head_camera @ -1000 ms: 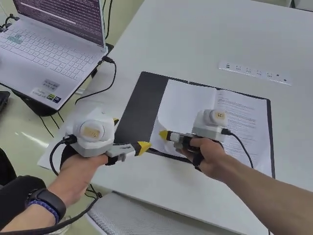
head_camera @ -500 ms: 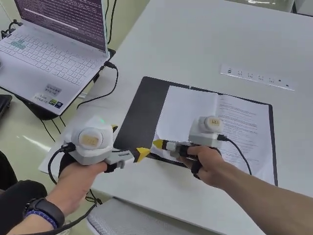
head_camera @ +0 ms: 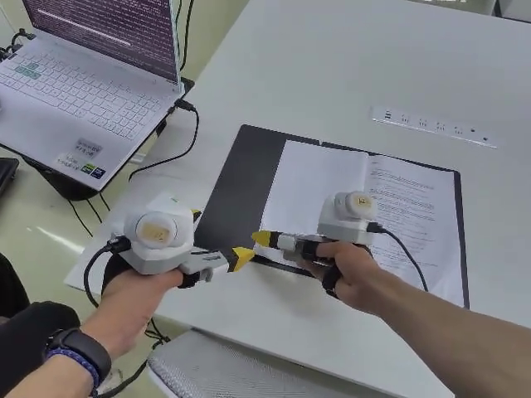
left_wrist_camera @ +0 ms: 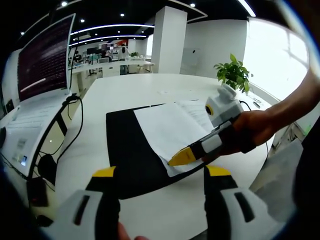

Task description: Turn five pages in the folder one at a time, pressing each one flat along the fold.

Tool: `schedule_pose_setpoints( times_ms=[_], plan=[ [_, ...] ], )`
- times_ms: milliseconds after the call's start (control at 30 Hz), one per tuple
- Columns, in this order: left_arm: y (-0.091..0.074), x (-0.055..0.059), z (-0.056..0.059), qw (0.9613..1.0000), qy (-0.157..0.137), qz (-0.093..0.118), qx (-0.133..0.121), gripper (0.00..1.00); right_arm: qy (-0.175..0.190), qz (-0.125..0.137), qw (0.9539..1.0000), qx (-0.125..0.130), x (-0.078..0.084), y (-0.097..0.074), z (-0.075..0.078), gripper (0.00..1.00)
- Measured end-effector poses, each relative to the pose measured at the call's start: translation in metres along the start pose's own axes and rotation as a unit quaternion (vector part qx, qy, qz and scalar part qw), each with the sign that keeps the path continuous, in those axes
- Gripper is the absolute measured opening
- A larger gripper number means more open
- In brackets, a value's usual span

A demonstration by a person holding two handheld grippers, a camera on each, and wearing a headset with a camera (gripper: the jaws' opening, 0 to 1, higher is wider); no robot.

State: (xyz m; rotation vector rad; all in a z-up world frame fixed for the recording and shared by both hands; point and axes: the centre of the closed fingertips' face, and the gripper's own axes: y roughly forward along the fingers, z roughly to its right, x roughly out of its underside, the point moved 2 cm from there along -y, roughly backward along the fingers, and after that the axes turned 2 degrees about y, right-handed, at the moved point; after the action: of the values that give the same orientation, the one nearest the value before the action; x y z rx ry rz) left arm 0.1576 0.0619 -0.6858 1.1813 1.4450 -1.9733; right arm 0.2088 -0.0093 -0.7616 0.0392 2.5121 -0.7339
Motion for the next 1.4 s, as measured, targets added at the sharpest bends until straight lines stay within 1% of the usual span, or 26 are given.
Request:
schedule_pose_setpoints(
  times_ms=[200, 267, 333, 400, 500, 633, 700, 833, 900, 967, 1100, 1200, 1333, 1367, 1400],
  plan=[
    [0.002, 0.0, 0.0, 1.0, 0.002, -0.003, 0.005, 0.66, -0.007, -0.004, 0.9997, -0.021, 0.002, -0.006, -0.004, 0.42],
    [0.004, -0.001, 0.0, 0.9999, 0.004, -0.003, 0.01, 0.64, -0.006, 0.006, 0.9995, -0.031, 0.0, -0.012, -0.006, 0.44],
    [0.005, -0.003, 0.002, 0.9999, 0.011, -0.004, 0.012, 0.64, -0.01, 0.017, 0.9989, -0.041, -0.003, -0.018, -0.009, 0.46],
    [0.008, -0.005, 0.003, 0.9998, 0.013, -0.003, 0.015, 0.63, -0.018, 0.021, 0.9986, -0.045, -0.004, -0.025, -0.011, 0.46],
    [0.013, -0.009, 0.004, 0.9997, 0.017, -0.002, 0.02, 0.6, -0.032, 0.022, 0.9984, -0.041, -0.006, -0.031, -0.006, 0.46],
    [0.02, -0.015, 0.007, 0.9993, 0.024, 0.003, 0.027, 0.56, -0.046, 0.032, 0.9979, -0.031, -0.011, -0.046, -0.001, 0.46],
    [0.024, -0.016, 0.009, 0.9991, 0.029, 0.001, 0.032, 0.55, -0.055, 0.033, 0.9977, -0.021, -0.013, -0.051, 0.005, 0.46],
    [0.034, -0.017, 0.013, 0.9979, 0.045, -0.005, 0.045, 0.5, -0.065, 0.041, 0.997, -0.012, -0.015, -0.065, 0.011, 0.46],
    [0.038, -0.019, 0.015, 0.9974, 0.053, -0.008, 0.047, 0.48, -0.071, 0.043, 0.9965, -0.007, -0.014, -0.071, 0.015, 0.46],
    [0.044, -0.02, 0.015, 0.997, 0.06, -0.011, 0.049, 0.48, -0.076, 0.045, 0.9961, -0.002, -0.013, -0.078, 0.018, 0.46],
    [0.052, -0.024, 0.018, 0.9962, 0.069, -0.013, 0.052, 0.45, -0.075, 0.059, 0.9954, 0.009, -0.013, -0.091, 0.023, 0.43],
    [0.06, -0.025, 0.021, 0.9956, 0.073, -0.016, 0.056, 0.41, -0.076, 0.063, 0.995, 0.017, -0.011, -0.098, 0.028, 0.43],
    [0.07, -0.021, 0.025, 0.9949, 0.075, -0.02, 0.065, 0.31, -0.073, 0.067, 0.9948, 0.024, -0.007, -0.107, 0.031, 0.42],
    [0.073, -0.019, 0.026, 0.9948, 0.073, -0.021, 0.068, 0.29, -0.071, 0.069, 0.9947, 0.026, -0.007, -0.109, 0.032, 0.42],
    [0.072, -0.019, 0.028, 0.9948, 0.071, -0.022, 0.069, 0.28, -0.067, 0.073, 0.9947, 0.028, -0.007, -0.112, 0.033, 0.42]
  ],
)
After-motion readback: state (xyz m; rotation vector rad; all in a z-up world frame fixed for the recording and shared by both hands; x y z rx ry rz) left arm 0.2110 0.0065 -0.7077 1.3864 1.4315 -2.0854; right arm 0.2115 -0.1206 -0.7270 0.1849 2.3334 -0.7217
